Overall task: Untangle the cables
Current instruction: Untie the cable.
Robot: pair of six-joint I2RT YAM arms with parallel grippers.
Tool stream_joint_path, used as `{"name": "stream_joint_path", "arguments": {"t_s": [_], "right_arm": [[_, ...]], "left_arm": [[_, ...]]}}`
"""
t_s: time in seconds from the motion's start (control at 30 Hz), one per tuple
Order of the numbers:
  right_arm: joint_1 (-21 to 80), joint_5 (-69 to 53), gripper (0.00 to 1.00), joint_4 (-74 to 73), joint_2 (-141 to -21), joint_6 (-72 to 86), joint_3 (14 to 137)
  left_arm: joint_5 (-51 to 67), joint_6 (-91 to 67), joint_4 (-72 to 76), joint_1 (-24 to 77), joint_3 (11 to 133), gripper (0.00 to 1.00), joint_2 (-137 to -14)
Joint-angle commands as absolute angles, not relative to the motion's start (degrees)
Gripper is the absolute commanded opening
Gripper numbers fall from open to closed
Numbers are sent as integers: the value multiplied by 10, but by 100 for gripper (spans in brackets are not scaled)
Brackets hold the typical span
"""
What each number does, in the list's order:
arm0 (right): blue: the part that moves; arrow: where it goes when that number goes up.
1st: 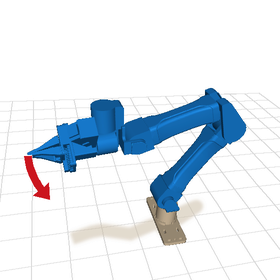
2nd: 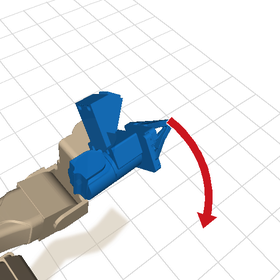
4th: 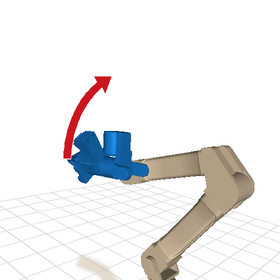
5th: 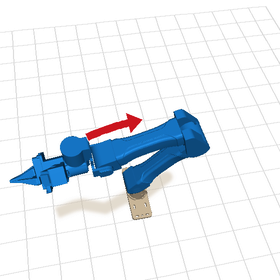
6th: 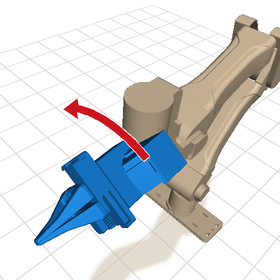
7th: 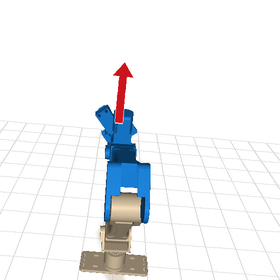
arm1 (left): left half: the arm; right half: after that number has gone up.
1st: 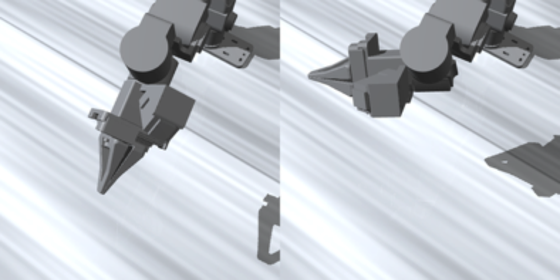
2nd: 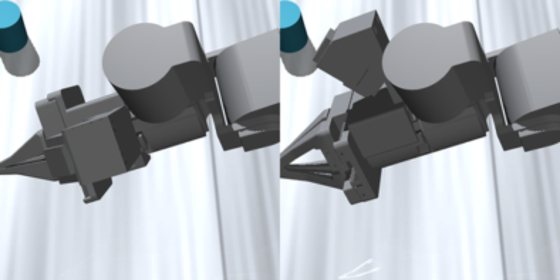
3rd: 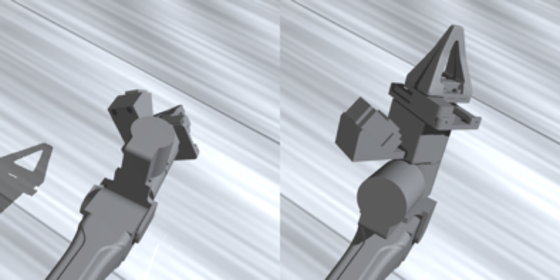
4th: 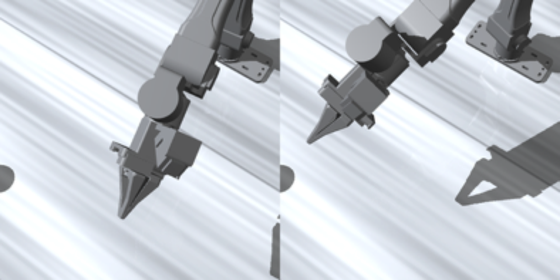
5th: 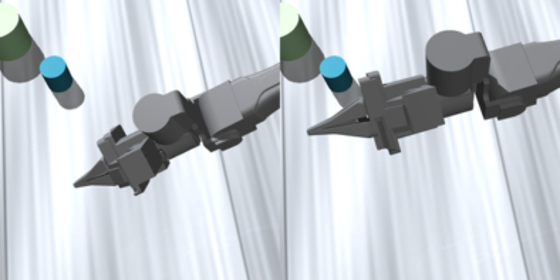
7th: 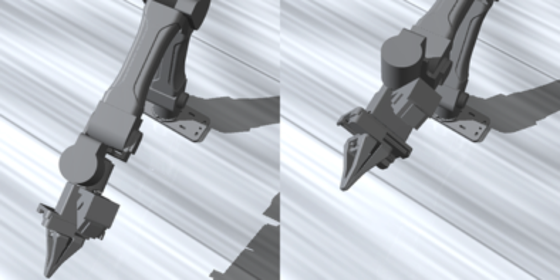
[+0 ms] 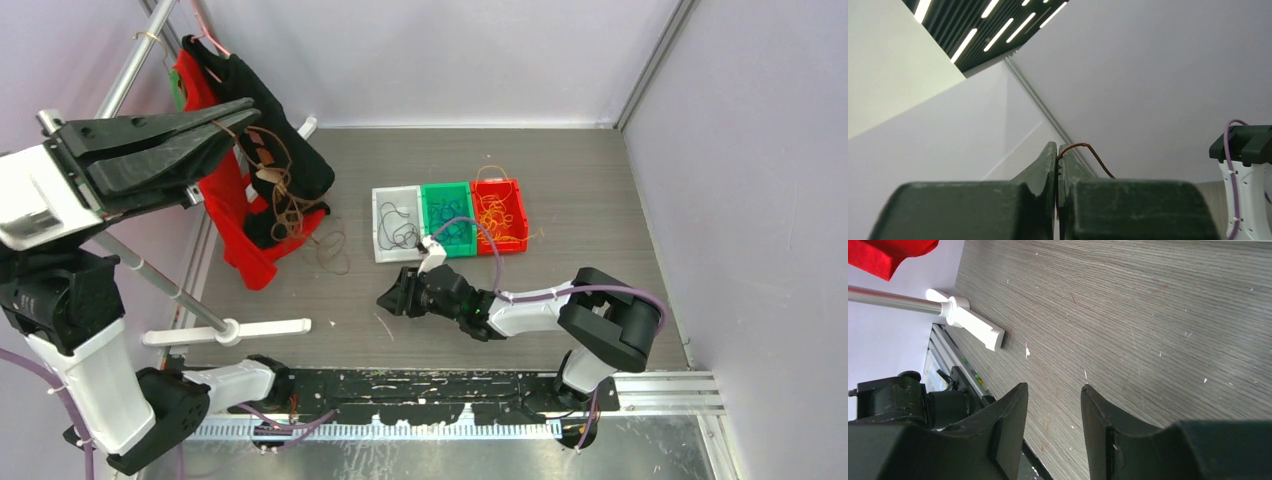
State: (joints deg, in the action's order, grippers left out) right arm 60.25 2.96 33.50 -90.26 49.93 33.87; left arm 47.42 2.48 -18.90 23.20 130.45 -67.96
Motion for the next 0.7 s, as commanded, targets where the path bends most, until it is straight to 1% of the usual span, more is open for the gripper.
{"name": "stream_joint_path", "arguments": {"t_s": [0.0, 0.1, 0.2, 0.27, 0.37, 0.5, 0.6, 0.67], "right_arm": [[601, 41, 50, 357, -870, 500, 339], [598, 38, 53, 323, -817, 469, 359], [580, 29, 58, 255, -751, 422, 411], [556, 6, 60, 209, -715, 398, 464], [499, -48, 62, 182, -683, 387, 529], [437, -127, 63, 185, -697, 391, 617], [433, -208, 63, 189, -729, 379, 688], [433, -277, 63, 227, -744, 401, 714]], "left_arm": [[464, 48, -189, 234, 1336, 0, -696], [476, 48, -193, 234, 1290, 0, -674], [483, 49, -193, 234, 1236, 0, -648], [494, 47, -201, 234, 1211, 0, -636], [522, 35, -221, 234, 1181, 0, -626], [560, 5, -224, 234, 1134, 0, -608], [575, -21, -217, 234, 1107, 0, -601], [579, -29, -210, 234, 1092, 0, -597]]}}
